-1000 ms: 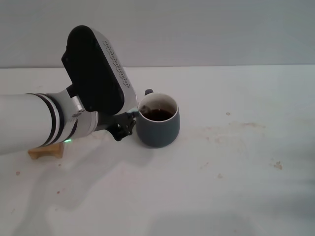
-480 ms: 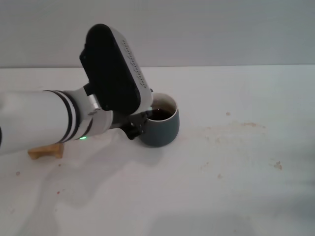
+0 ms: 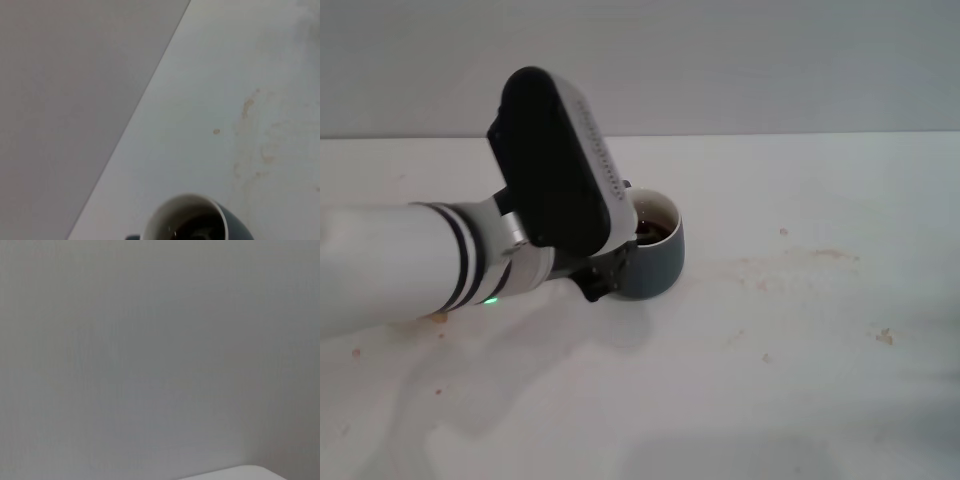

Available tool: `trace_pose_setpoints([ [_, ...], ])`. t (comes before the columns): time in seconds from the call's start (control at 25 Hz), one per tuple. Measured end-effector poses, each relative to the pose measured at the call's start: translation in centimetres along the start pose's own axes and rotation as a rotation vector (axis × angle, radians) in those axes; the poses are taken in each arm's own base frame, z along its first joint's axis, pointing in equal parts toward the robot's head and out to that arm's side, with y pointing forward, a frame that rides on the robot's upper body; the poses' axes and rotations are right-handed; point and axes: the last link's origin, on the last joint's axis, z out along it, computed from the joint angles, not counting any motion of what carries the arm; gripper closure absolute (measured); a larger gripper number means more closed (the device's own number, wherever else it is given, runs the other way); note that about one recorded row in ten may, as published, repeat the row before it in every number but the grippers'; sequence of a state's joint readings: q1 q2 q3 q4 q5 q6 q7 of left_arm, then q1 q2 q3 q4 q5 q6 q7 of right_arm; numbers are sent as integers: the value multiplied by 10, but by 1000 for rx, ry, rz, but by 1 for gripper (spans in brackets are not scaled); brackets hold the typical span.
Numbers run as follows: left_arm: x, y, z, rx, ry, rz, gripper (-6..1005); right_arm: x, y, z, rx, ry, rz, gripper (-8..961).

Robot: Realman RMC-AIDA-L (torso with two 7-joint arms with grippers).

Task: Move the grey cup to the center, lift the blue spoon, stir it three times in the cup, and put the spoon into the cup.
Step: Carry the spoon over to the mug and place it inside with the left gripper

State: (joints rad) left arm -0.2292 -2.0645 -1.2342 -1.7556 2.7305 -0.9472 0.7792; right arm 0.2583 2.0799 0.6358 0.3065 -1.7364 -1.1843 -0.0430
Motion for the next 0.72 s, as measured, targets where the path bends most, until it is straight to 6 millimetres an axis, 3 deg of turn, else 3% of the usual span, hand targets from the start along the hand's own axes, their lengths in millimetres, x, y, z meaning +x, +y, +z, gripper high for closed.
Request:
trace_pose_setpoints([
  [0.44,-21,-3,-6,26,-42,-45,715,-1,3,-1,-10,-6,5,954],
  [0.72,-17,-9,-5,44,-26,-34,712,-1,5,-2,-14,-6,10,954],
])
